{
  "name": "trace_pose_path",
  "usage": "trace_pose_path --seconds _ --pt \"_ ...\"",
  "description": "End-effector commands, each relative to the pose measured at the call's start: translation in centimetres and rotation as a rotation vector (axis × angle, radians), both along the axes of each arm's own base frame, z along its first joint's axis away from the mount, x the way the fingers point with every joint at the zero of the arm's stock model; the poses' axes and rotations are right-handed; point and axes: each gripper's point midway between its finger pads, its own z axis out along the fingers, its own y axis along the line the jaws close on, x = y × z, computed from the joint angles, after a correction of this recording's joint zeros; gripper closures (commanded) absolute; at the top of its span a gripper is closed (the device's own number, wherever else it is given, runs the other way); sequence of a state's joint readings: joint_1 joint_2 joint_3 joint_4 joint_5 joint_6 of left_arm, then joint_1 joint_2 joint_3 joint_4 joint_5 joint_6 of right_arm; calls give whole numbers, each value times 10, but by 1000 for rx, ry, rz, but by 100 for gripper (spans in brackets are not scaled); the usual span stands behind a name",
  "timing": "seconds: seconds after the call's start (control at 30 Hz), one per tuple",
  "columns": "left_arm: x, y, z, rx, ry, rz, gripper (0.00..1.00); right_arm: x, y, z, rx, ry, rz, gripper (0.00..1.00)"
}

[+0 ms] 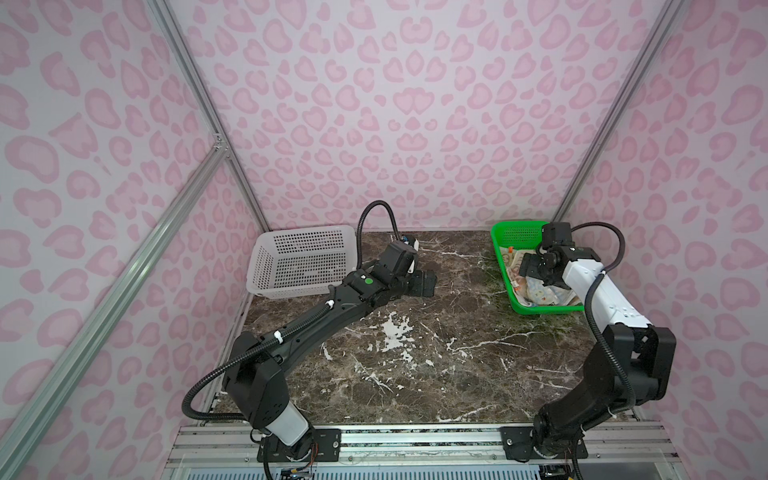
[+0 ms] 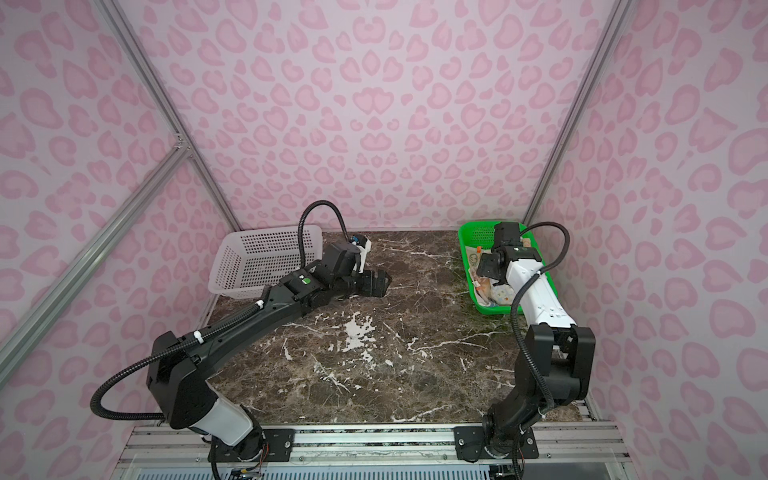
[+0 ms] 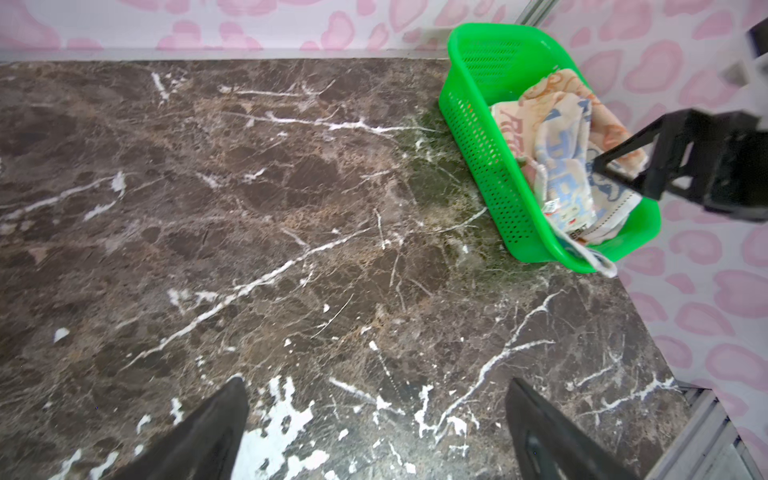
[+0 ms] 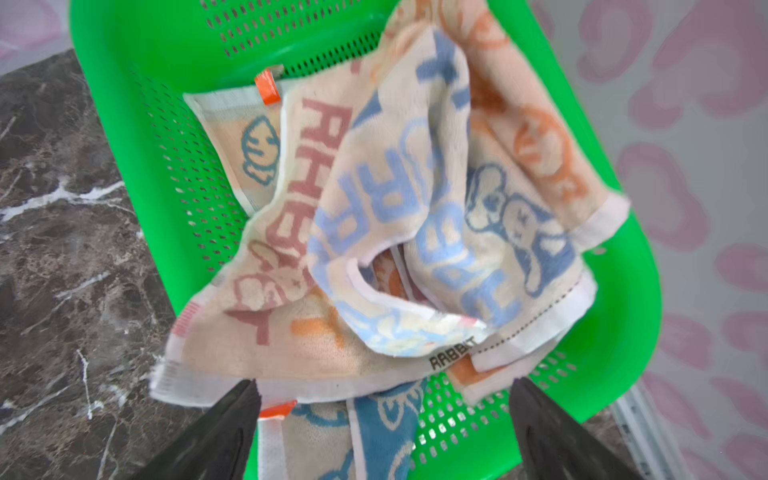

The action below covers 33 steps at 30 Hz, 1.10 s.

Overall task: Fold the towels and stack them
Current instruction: 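Release the white basket and move the right gripper over the green basket, then lower the right gripper into the green basket and pinch a towel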

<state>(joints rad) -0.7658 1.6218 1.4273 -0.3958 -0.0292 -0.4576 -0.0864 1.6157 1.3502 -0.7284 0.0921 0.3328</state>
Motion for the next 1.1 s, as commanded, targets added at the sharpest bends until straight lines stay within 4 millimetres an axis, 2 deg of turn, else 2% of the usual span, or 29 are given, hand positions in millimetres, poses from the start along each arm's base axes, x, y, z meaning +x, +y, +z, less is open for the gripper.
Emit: trace_pose_path --seconds 0.0,0.17,0.47,0.6,0.67,0.77,0.9,0.97,1.07 --pt "-2 -20 2 -6 -5 -48 2 -7 1 -16 131 -16 -65 7" --pt "-9 -44 -2 2 4 -103 2 -4 -14 -41 166 -2 -94 14" --pt "-11 -42 -16 40 21 -104 2 23 -27 -60 135 25 -79 17" --pt "-9 -41 -18 50 20 -100 2 31 -27 -68 136 37 -68 32" --pt "-9 -42 -18 50 23 -101 2 32 -27 -72 126 49 -66 51" --pt "-8 -43 -19 49 26 -101 2 31 -27 -73 110 57 -62 68" --pt "-8 -44 -20 63 25 -106 2 31 -24 -60 105 36 -54 90" --pt "-6 -42 -17 74 16 -104 2 31 -18 -44 85 21 -38 92" --pt "-4 -38 -8 89 -11 -95 2 34 0 -11 40 -29 4 94"
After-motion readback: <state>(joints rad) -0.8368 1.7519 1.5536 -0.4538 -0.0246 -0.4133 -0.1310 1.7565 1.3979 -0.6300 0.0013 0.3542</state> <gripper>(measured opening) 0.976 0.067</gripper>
